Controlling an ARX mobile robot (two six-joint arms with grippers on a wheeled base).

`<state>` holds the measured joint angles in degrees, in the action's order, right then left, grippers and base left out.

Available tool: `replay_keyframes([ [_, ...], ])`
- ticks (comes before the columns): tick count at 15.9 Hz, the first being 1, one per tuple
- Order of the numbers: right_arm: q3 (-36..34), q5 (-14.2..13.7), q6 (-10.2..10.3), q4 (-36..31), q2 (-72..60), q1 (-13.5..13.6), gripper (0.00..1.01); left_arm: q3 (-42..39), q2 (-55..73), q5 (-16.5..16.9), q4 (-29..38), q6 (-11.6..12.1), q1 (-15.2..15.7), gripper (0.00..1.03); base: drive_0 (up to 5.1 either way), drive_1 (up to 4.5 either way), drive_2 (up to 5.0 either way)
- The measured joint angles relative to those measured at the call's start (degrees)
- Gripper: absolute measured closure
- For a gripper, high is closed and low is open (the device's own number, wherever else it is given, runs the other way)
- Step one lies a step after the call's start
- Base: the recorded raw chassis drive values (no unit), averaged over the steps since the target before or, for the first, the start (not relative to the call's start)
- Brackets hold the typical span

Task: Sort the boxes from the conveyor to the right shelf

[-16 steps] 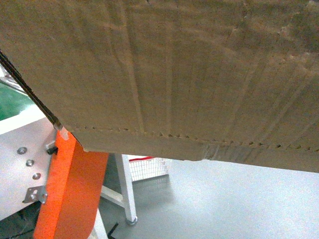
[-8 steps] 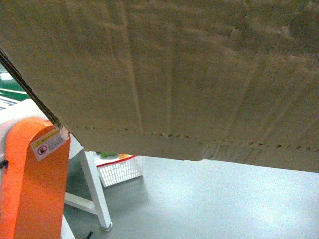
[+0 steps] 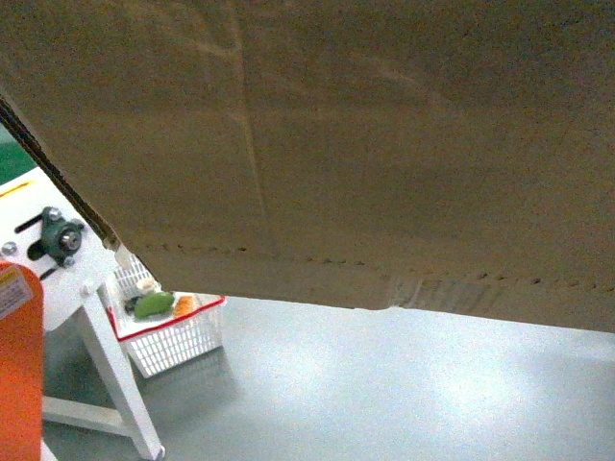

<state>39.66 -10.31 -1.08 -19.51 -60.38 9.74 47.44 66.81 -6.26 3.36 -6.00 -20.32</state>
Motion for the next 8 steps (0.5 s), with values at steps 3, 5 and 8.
replay_keyframes([
  [3,0.00,0.00,0.00,0.00,0.00,0.00,0.99,0.00,0.00,0.00,0.00,0.02,0.00,0.99,-1.6,-1.56,-1.6],
  [5,0.00,-0.02,0.00,0.02,0.00,0.00,0.99,0.00,0.00,0.00,0.00,0.02,0.00,0.99,-1.6,-1.63,-1.6],
  [8,0.00,-0.02,0.00,0.02,0.00,0.00,0.99,0.00,0.00,0.00,0.00,0.02,0.00,0.99,-1.6,-1.59,-1.6],
])
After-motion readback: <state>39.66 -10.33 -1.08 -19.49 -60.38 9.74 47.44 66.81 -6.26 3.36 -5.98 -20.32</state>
